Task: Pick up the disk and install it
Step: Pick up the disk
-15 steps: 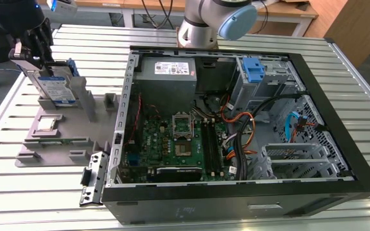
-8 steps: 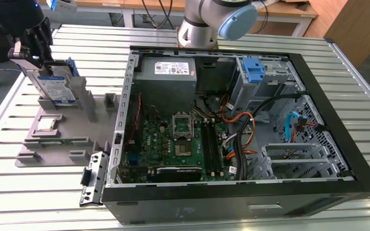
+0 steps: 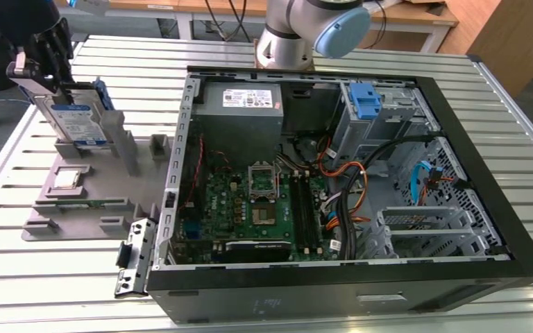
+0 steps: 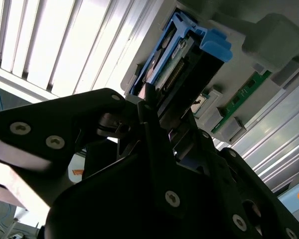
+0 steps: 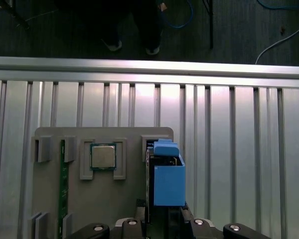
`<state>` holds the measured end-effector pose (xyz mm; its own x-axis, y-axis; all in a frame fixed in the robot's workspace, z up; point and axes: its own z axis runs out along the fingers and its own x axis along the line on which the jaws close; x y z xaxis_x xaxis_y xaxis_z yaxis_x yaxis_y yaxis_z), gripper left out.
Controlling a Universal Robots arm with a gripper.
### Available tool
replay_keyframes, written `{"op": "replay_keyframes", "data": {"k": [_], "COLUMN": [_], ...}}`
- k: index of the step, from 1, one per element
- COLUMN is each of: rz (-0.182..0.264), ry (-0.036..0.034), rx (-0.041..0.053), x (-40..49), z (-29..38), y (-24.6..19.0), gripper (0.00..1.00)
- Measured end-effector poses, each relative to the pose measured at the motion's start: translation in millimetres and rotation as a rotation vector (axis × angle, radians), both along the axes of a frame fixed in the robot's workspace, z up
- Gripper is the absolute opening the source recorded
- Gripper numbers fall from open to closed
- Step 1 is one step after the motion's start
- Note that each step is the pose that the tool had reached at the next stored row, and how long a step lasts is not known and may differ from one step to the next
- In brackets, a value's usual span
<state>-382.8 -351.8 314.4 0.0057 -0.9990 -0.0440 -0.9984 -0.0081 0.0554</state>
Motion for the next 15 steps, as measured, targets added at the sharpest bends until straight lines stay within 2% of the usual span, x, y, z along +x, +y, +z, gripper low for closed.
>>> {"op": "replay_keyframes", "data": {"k": [1,3,12,15], "rz": [0.000,0.000,0.000,0.000], "ry": [-0.0001,0.0002,0.0001,0.0005], "rx": [0.0000,-0.0001,-0.0001,-0.0003], "x": [0.0,0.0,0.0,0.0], "z": [0.0,4.1,4.7,7.7], "y": [0.0,0.0,0.0,0.0], "gripper": [0.35,0.35,0.35,0.35]}}
